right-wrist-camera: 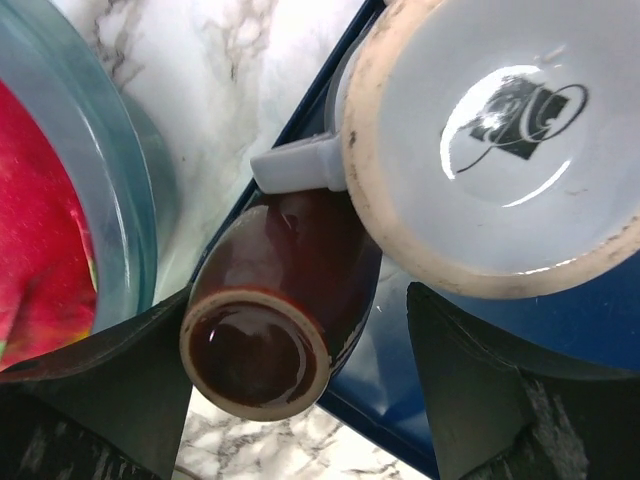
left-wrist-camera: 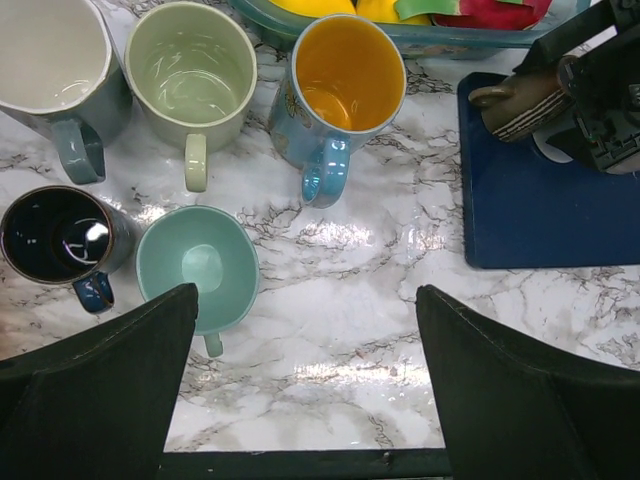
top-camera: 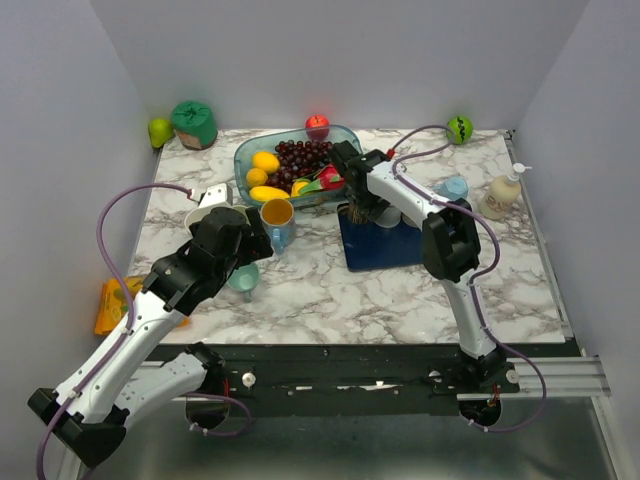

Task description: Turn the mug right side up

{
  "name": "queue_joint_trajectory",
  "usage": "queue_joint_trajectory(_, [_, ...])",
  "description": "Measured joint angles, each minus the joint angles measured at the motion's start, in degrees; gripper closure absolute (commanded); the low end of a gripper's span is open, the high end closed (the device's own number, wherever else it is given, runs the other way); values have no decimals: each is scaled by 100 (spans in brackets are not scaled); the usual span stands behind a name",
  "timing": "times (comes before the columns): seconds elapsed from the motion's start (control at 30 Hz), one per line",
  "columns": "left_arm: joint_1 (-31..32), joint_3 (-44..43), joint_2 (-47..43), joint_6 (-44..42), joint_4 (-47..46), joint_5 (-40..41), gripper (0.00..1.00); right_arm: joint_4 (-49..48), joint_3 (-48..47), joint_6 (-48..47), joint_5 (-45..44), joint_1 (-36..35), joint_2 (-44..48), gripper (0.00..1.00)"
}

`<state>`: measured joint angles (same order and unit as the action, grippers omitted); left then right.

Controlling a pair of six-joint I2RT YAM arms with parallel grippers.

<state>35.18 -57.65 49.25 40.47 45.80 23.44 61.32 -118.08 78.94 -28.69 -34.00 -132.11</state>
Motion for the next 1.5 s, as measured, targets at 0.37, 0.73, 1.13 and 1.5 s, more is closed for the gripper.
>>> queue_joint_trajectory(0.37, [-184, 0, -72, -48, -79, -164, 2, -826, 1215, -1375, 424, -2, 358, 14])
queue_joint_trajectory(0.73, [-275, 111, -118, -74, -205, -262, 2, -1644, 3143, -2811, 562, -11, 1707, 13])
queue_joint_trajectory(1.13, [-334, 225, -142, -85, -254, -315, 2, -2367, 4260, -3816, 682, -11, 2647, 21])
queue_joint_trajectory(1.5, [-358, 243, -162, -85, -269, -348, 2, -2712, 4448, -3943, 807, -24, 2680, 67])
